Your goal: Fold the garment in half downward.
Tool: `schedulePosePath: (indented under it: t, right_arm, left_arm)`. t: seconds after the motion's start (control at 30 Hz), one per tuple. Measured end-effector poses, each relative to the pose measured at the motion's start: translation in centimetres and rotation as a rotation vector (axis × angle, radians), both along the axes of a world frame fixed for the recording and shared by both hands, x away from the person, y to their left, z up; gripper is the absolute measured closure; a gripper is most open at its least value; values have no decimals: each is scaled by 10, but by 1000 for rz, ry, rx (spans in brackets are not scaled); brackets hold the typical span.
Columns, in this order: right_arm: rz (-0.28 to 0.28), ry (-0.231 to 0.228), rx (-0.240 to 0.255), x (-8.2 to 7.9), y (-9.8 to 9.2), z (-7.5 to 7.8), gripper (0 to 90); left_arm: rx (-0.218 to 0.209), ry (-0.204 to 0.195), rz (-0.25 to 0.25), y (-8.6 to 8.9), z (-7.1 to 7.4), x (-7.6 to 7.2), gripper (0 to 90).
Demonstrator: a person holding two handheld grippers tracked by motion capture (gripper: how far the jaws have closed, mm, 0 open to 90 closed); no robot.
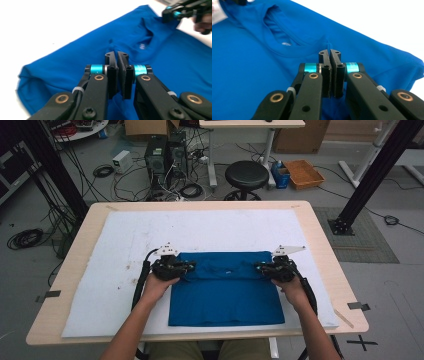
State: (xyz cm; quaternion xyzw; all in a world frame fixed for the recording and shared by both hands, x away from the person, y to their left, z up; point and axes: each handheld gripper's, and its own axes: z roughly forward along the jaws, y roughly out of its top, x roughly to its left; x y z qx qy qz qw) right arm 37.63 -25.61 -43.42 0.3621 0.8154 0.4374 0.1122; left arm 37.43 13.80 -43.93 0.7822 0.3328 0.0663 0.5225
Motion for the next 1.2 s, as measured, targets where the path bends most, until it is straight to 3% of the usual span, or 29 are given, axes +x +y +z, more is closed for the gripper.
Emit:
schedulePosePath:
  t: [0.13,0.23,0.3,0.33,0.37,0.4,0.47,0.53,0.6,0.67,0.73,0.8,0.93,1.07,1.2]
  right_arm:
    - [69,-18,28,-17,-5,4,883]
    - [143,-12,26,-34,-9,2,882]
    - [198,7,17,-44,-12,0,853]
    - [216,13,17,-49,-14,-1,805]
    - [214,25,32,-52,-17,-1,728]
    - [190,38,57,-52,-19,0,656]
    - [125,54,121,-50,-23,3,630]
    - [78,55,153,-47,-19,5,623]
    - [12,65,116,-43,-8,4,669]
    - [-75,28,1,-38,6,2,751]
    - [-90,9,-101,-32,18,-2,795]
    - [-57,35,-119,-27,25,-6,802]
    - [56,120,-72,-27,31,-10,825]
    - [169,150,-14,-36,30,-9,869]
    - [271,176,-6,-48,26,-6,900]
  left_arm:
    - [-9,-18,-70,8,2,-18,865]
    - [26,-11,-105,15,-1,-32,859]
    - [20,-13,-73,22,0,-40,735]
    - [1,-3,-43,26,1,-42,632]
    - [-28,-8,-17,30,3,-43,604]
    - [-45,-23,8,31,5,-44,582]
    - [-65,-26,24,29,8,-43,550]
    - [-39,-27,22,21,8,-41,543]
    - [13,-15,36,10,6,-35,543]
    - [41,2,60,2,4,-29,546]
    - [43,8,82,-2,4,-24,549]
    - [42,16,93,-3,4,-20,550]
    - [41,28,102,1,2,-19,550]
    - [26,33,109,6,3,-21,550]
    - [18,34,90,9,3,-27,550]
